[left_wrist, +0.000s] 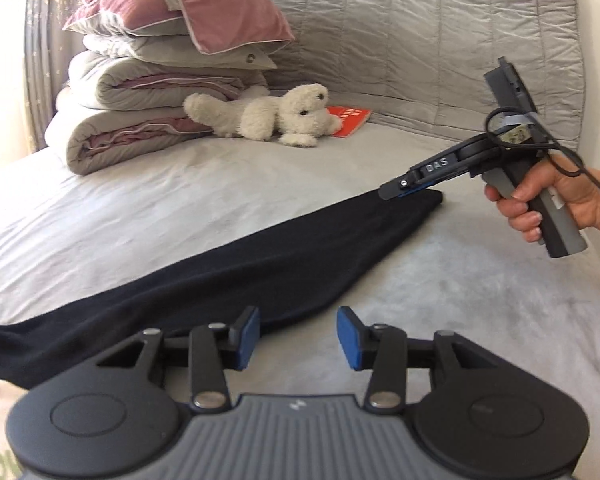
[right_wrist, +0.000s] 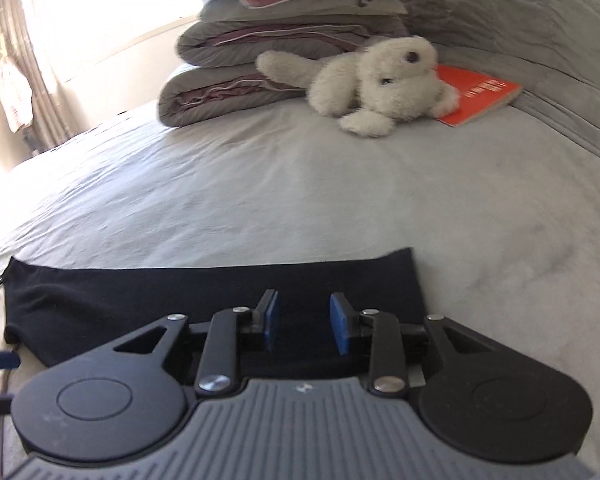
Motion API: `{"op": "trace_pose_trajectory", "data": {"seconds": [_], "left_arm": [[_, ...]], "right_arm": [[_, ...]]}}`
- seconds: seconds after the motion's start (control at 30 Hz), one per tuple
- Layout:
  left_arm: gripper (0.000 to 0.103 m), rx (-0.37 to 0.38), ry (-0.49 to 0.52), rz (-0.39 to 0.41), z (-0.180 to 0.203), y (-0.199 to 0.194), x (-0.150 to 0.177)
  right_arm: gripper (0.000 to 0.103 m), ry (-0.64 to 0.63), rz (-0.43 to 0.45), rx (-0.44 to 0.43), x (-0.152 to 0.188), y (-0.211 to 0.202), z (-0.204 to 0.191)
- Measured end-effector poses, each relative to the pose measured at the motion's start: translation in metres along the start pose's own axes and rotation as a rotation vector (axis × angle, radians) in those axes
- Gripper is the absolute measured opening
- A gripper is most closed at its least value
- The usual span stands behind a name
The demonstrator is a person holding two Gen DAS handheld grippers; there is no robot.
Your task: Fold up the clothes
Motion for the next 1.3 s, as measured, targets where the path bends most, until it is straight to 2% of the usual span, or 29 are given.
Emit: {"op": "trace_pose_trajectory", "data": {"seconds": [0.07,0.17,0.27,0.4,0.6,0.7,0.8,0.83,0.87,0.9,0.93,1.13,1.3], "left_arm": [[0.044,-0.046,-0.009,-0.006,-0.018,-0.004,0.002],[0.044,-0.074,-0.009,0.006,-0.042,-0.011,0.000],[0.044,-0.102,0.012,0.016,-0.067,-0.016,-0.007],[0.044,-0.172,-0.003,-0.028,-0.117,-0.013,-0.010],[0.044,-0.304,-0.043,-0.108,-0.192,-0.009,-0.003],[0.044,-0.356,-0.104,-0.117,-0.218,-0.014,0.007],[0.043,-0.368,-0.204,-0.127,-0.240,-0.014,0.020],[0.040,-0.358,-0.240,-0.131,-0.245,-0.013,0.025],[0.026,-0.349,-0.260,-0.122,-0.245,-0.013,0.028],[0.025,-0.340,-0.280,-0.114,-0.246,-0.014,0.031],[0.021,-0.351,-0.279,-0.095,-0.243,-0.014,0.033],[0.018,-0.451,-0.304,0.006,-0.240,-0.016,0.034],[0.020,-0.508,-0.250,-0.049,-0.236,0.000,0.034]], "right_arm": [[0.033,-0.067,0.001,-0.077,-0.006,0.007,-0.029],[0.036,-0.183,-0.014,-0.199,-0.012,0.026,-0.079],[0.038,-0.287,-0.033,-0.258,-0.016,0.047,-0.118],[0.038,-0.409,-0.062,-0.257,-0.021,0.072,-0.146],[0.038,-0.507,-0.101,-0.265,-0.023,0.077,-0.138],[0.038,-0.526,-0.125,-0.266,-0.024,0.082,-0.131],[0.038,-0.534,-0.155,-0.281,-0.024,0.088,-0.131],[0.036,-0.539,-0.150,-0.272,-0.024,0.088,-0.132],[0.031,-0.544,-0.145,-0.262,-0.025,0.089,-0.133],[0.015,-0.550,-0.140,-0.253,-0.025,0.089,-0.134],[0.007,-0.555,-0.135,-0.244,-0.026,0.090,-0.135],[0.004,-0.585,-0.106,-0.190,-0.028,0.092,-0.140],[0.005,-0.579,-0.083,-0.154,-0.029,0.091,-0.143]]}}
Point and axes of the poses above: each gripper's, at about its wrist camera, not at the fingertips, and y roughly the way its jaws point, z to its right, x to its underside, the point moved 4 cm from there along y, roughly the way its jaws point, and after that the axes turned 6 degrees about x, right-handed, at the moved point
